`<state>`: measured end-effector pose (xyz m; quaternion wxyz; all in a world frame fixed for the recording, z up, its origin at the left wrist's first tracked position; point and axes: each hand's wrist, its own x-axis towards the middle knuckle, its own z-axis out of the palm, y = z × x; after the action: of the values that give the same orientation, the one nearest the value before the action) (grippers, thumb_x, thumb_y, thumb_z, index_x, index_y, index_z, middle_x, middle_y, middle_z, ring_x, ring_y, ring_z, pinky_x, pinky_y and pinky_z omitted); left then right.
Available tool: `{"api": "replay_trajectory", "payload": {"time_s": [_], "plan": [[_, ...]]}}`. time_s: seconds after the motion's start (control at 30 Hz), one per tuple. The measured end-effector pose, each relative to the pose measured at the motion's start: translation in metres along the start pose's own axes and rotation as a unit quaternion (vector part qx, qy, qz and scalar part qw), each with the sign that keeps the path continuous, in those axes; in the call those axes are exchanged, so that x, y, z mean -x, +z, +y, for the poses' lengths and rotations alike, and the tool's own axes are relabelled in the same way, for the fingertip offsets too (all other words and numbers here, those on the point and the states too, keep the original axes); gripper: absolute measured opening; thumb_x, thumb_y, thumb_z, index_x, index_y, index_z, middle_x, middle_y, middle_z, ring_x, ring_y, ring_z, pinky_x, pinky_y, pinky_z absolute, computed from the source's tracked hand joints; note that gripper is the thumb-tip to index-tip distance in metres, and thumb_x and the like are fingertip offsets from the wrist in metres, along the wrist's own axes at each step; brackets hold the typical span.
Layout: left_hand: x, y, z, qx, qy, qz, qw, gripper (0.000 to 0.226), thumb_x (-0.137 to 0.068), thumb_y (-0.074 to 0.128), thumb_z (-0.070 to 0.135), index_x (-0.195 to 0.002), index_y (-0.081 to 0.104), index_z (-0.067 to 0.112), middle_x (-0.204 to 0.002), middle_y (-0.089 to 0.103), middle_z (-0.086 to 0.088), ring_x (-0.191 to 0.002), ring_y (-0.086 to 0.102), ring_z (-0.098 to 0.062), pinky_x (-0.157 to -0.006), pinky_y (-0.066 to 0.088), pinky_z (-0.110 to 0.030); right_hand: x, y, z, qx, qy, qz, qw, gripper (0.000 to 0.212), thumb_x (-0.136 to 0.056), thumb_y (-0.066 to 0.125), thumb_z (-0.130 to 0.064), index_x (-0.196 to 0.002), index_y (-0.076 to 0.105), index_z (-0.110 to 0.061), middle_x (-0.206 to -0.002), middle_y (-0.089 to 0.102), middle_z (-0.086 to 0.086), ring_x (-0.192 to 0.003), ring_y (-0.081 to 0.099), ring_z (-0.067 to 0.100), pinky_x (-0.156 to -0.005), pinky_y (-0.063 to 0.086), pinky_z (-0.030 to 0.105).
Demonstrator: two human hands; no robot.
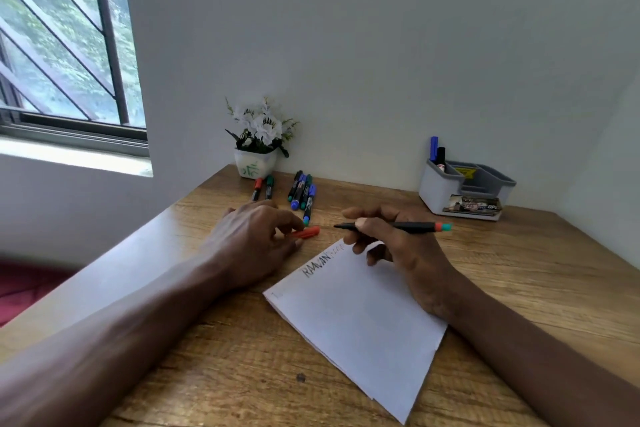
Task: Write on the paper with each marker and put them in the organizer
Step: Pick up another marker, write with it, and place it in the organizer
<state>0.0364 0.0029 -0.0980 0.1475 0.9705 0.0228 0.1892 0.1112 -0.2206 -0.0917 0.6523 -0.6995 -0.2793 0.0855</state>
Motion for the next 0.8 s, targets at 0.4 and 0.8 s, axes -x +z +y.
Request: {"api": "replay_trajectory", "payload": {"time_s": [0.4,0.8], "plan": [[0.0058,-0.0074,-0.0016,0.289,0.017,0.059,0.955,0.016,-0.093,0.071,0.021,-0.102,0.077,0.032,-0.088,0.075,0.008,-0.084,0.065,-0.007,-0.066,0.049,-0.015,0.0036,-0.0075,-0.0052,-0.094,-0.021,-0.001,0.995,0.008,-0.093,0.065,-0.009,-0.093,0.073,-0.008,-0.085,0.078,0.013,-0.076,0.068,0.018,-0.063,0.049,0.029],[0.0057,-0.0075,-0.0031,0.353,0.048,0.055,0.933,0.018,-0.092,0.070,0.018,-0.106,0.079,0.025,-0.093,0.077,0.002,-0.083,0.066,-0.007,-0.070,0.049,-0.021,0.0048,-0.0053,-0.0060,-0.123,0.009,-0.016,0.992,0.010,-0.092,0.068,-0.012,-0.098,0.073,-0.006,-0.086,0.078,0.011,-0.079,0.069,0.019,-0.067,0.052,0.030]]}}
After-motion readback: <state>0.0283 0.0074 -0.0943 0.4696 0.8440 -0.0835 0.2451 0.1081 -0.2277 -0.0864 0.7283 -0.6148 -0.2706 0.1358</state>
